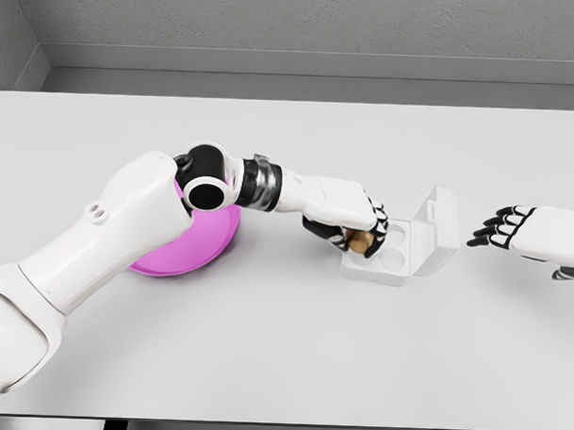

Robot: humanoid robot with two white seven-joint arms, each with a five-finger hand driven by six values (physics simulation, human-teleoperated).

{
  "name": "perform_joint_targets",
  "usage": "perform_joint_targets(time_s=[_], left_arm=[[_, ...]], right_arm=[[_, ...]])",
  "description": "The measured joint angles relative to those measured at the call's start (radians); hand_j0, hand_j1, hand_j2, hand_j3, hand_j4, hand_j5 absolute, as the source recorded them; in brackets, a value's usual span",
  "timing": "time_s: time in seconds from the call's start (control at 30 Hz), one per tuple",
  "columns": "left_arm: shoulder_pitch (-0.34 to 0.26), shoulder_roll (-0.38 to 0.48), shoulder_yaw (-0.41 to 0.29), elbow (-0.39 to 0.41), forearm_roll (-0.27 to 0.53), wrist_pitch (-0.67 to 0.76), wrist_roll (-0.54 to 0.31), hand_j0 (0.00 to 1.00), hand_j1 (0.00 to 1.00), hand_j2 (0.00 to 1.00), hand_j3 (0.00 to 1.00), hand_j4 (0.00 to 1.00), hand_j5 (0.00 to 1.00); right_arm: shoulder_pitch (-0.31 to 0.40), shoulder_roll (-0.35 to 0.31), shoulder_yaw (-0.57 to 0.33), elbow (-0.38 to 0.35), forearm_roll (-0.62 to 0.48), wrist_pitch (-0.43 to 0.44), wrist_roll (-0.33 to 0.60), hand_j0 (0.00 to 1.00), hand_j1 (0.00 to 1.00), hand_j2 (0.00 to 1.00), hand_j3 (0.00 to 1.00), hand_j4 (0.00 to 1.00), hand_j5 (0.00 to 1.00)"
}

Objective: Pack egg into the box and close the box lid

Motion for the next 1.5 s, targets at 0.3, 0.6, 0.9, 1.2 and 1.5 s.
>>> perform_joint_targets(time_s=[0.3,0.6,0.9,1.2,1.5], left_arm=[[0.0,-0.013,-0.004,0.014,0.002,0.0,0.0,0.55,0.55,0.55,0.55,0.55,0.55],[0.0,-0.028,-0.004,0.02,0.004,0.001,0.0,0.71,0.71,0.71,0.71,0.71,0.71],[0.0,-0.023,-0.004,0.036,0.011,0.001,0.0,0.86,0.86,0.86,0.86,0.86,0.86],[-0.003,-0.021,-0.004,0.037,0.013,0.001,0.0,0.94,0.94,0.94,0.94,0.94,0.94],[-0.083,0.215,0.063,0.032,0.21,0.001,0.0,1.0,1.0,1.0,1.0,1.0,1.0]], right_arm=[[0.0,0.0,0.0,0.0,0.0,0.0,0.0,1.0,1.0,1.0,1.0,1.0,1.0],[0.0,0.0,0.0,-0.002,0.0,0.0,0.0,1.0,1.0,1.0,1.0,1.0,1.0],[0.0,0.0,0.0,-0.002,0.0,0.0,0.0,1.0,1.0,1.0,1.0,1.0,1.0],[0.0,0.0,0.0,-0.002,0.0,0.0,0.0,1.0,1.0,1.0,1.0,1.0,1.0],[-0.002,0.001,0.0,-0.008,0.0,0.0,0.0,1.0,1.0,1.0,1.0,1.0,1.0]])
